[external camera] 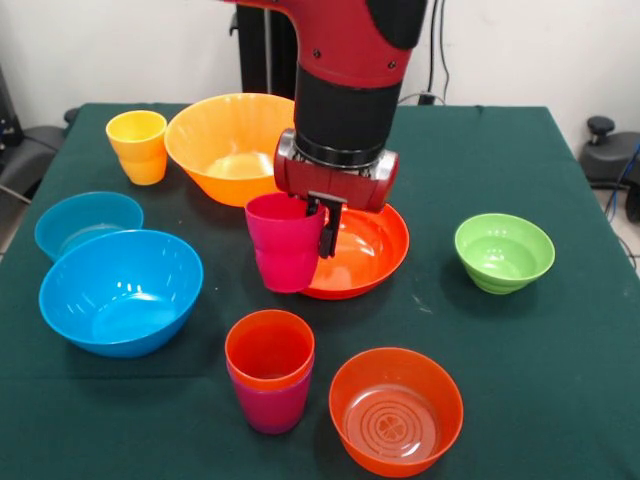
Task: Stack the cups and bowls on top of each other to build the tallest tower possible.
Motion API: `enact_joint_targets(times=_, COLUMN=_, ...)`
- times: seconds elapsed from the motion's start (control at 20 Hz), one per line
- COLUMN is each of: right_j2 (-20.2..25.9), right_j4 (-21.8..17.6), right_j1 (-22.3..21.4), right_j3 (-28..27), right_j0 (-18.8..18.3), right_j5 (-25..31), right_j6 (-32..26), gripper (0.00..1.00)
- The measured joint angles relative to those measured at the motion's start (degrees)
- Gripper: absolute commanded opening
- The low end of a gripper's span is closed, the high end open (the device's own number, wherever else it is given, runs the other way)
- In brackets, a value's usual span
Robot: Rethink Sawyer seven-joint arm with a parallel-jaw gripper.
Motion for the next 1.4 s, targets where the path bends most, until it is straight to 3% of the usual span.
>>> enact_joint_targets(times=1.4, right_j2=2.8, right_j4=-0.2, right_j1=1.0, right_j3=-6.4, right_j0=-1.3, right_j5=3.1, right_j6=0.0, gripper=0.0)
